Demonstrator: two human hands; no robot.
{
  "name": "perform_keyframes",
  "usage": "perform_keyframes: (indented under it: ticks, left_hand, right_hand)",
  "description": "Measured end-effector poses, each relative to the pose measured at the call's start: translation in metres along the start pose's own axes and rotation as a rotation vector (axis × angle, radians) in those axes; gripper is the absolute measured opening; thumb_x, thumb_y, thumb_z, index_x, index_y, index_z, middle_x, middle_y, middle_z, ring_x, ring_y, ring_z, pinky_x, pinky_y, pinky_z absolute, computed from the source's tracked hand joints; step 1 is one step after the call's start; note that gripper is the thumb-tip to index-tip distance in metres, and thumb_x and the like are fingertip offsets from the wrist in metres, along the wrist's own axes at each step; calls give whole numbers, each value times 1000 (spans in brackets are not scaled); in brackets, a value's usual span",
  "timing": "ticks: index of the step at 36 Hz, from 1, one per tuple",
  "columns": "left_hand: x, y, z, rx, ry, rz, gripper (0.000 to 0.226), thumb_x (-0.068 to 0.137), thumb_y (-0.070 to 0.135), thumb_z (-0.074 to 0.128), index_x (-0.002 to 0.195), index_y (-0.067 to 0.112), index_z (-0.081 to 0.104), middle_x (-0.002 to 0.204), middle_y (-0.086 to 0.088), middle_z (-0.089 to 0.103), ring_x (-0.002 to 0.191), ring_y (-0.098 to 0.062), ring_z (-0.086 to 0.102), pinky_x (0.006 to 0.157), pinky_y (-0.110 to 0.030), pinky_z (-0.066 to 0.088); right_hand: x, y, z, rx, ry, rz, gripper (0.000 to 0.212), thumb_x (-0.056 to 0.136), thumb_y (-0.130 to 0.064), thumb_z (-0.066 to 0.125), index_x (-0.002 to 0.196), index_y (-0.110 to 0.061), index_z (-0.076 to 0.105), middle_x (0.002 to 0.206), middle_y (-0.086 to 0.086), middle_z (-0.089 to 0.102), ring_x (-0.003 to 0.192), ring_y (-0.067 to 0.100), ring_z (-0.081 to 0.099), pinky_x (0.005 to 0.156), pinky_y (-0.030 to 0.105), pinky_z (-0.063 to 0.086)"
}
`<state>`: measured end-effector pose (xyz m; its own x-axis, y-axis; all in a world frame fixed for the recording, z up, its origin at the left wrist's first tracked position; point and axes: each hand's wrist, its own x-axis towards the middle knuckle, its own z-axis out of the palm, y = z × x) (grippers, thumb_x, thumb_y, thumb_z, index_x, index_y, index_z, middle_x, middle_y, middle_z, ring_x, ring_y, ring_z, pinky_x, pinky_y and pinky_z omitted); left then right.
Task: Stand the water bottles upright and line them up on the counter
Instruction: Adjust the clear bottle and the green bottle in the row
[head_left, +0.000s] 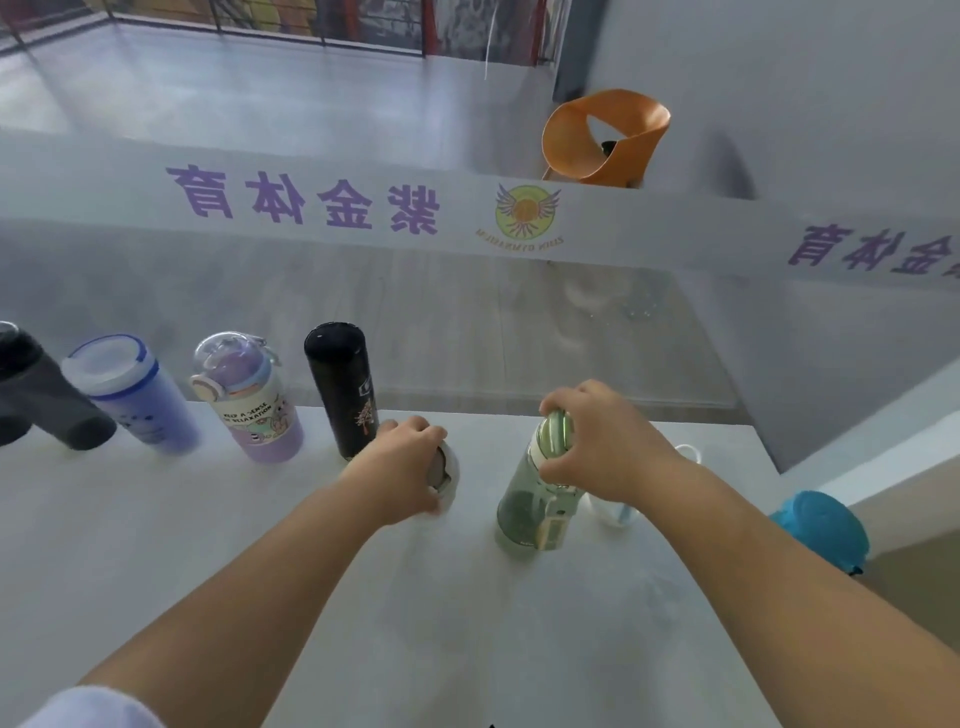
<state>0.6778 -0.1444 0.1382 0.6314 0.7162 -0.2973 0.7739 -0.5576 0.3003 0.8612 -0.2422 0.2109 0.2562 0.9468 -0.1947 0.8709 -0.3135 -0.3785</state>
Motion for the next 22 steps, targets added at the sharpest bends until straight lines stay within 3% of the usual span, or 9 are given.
perform_keyframes:
  ticks: [11, 22]
  left_hand:
    - [54, -4, -22, -32, 3, 20, 67, 71, 27, 73, 129, 14, 42, 129, -2, 46, 121, -25, 38, 97, -42, 44]
    - [80, -9, -28, -75, 25, 55, 67, 74, 24, 70, 133, 12, 41, 134, -2, 42, 123, -24, 35, 100, -36, 41]
  right_hand:
    - [48, 2, -11, -18, 96, -40, 73, 64, -23, 76, 131, -16, 47, 121, 5, 47, 105, 23, 50, 84, 34, 48]
    - [77, 7, -14, -32, 78, -5, 76, 66, -25, 76, 135, -17, 43, 124, 4, 47, 108, 23, 50, 85, 31, 45]
